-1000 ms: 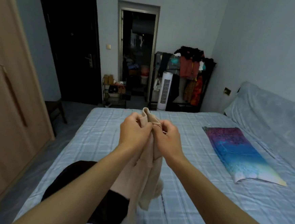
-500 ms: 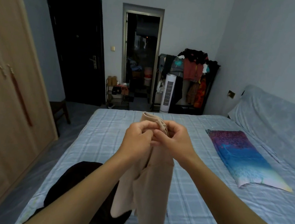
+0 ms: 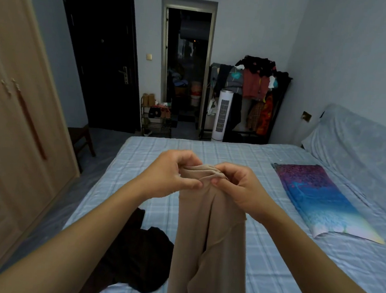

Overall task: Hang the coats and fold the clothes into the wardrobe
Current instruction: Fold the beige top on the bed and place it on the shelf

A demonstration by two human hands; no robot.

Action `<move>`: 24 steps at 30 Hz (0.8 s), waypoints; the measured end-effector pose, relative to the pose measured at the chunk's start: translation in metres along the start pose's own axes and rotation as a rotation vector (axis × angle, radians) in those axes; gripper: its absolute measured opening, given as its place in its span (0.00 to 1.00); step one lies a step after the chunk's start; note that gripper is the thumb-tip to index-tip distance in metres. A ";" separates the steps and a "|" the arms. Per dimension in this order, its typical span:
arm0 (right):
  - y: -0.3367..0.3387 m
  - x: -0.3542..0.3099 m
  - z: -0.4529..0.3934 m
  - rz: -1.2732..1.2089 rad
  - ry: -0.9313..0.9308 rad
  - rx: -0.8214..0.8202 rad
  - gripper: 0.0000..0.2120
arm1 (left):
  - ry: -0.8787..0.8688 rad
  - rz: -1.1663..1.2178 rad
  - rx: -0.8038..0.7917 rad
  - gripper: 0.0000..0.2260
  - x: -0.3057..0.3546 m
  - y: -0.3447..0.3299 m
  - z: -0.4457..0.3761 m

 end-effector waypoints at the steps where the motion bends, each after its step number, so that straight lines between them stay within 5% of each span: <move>1: 0.002 -0.001 0.001 -0.006 0.008 0.005 0.07 | -0.003 0.046 -0.033 0.13 0.002 0.000 0.000; 7: 0.018 -0.007 0.007 -0.121 -0.021 0.193 0.07 | -0.050 -0.064 -0.049 0.24 0.013 -0.002 0.006; 16: 0.025 -0.015 0.011 -0.113 0.033 0.196 0.08 | -0.066 0.026 -0.011 0.15 0.022 -0.013 -0.001; 24: 0.028 -0.004 0.018 -0.014 0.053 0.193 0.07 | -0.086 -0.137 -0.053 0.09 0.031 -0.020 -0.010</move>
Point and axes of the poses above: each hand's wrist, its own z-axis away from the middle knuckle, its own y-axis out of the back of the hand, x = y × z, the point moved 3 cm from there along -z, towards the middle knuckle, and after that the axes turned 10 degrees about y, right-handed, at the moved point
